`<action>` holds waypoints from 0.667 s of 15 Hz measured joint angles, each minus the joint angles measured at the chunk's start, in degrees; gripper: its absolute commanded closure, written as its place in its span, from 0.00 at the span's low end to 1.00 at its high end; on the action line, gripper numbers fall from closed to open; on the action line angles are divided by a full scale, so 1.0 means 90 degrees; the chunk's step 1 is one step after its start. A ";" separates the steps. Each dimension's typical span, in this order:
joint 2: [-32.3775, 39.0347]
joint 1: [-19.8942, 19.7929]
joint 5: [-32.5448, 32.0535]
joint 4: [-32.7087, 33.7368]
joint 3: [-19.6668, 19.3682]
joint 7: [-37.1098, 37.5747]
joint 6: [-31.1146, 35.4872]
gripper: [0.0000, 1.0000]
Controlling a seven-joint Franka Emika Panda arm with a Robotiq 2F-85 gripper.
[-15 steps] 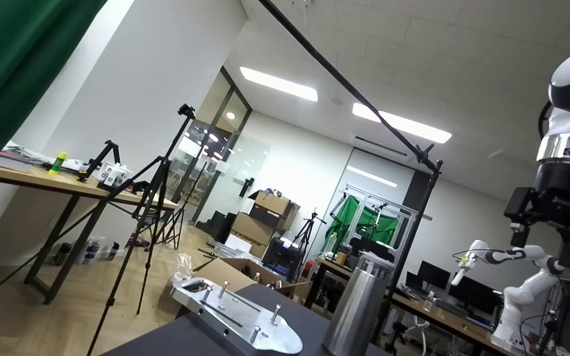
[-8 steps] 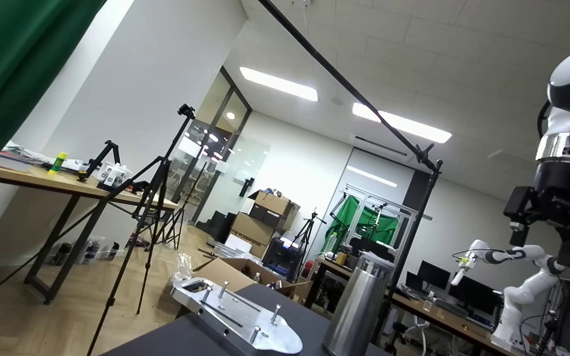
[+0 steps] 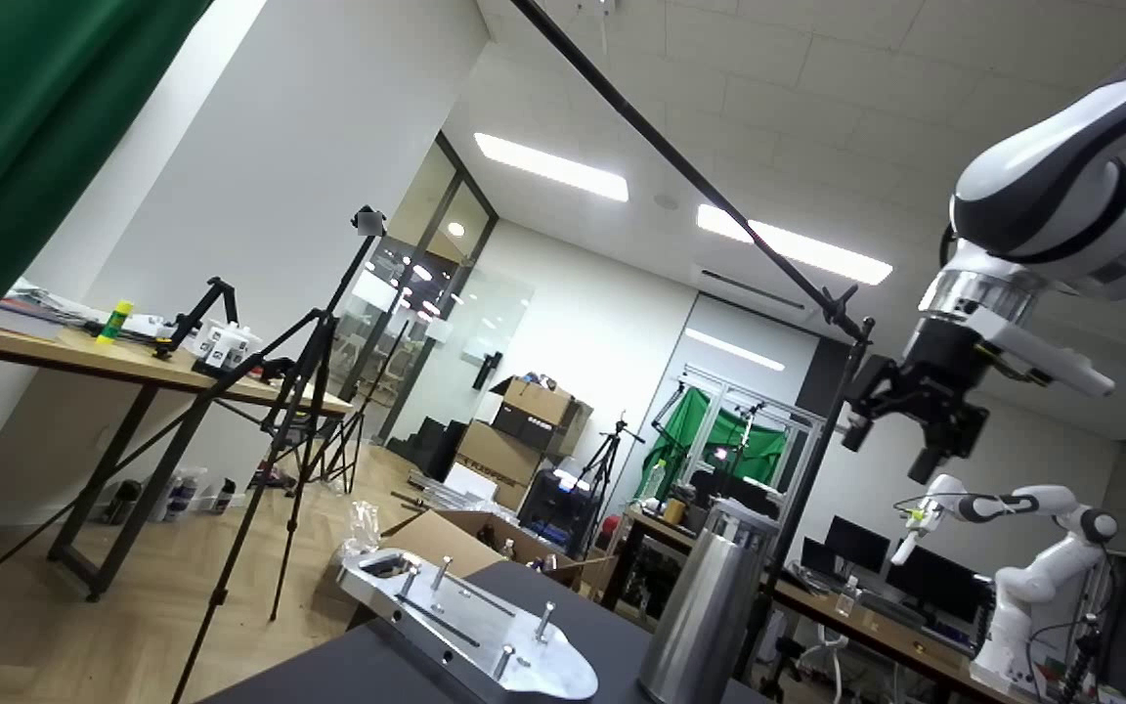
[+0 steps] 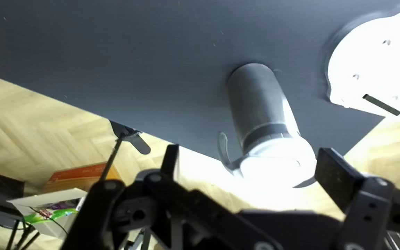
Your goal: Open the lid on the top of the flask, close it, and then open it again
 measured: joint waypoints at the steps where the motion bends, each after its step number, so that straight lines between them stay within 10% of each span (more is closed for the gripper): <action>1: 0.0243 0.0125 -0.0105 0.0219 0.0007 0.0001 0.0169 0.00; 8: 0.1722 0.0648 -0.0610 0.1652 -0.0093 -0.0002 0.0561 0.00; 9: 0.1888 0.0692 -0.0611 0.1830 -0.0095 -0.0007 0.0560 0.25; 10: 0.2030 0.0734 -0.0611 0.1987 -0.0098 -0.0009 0.0556 0.25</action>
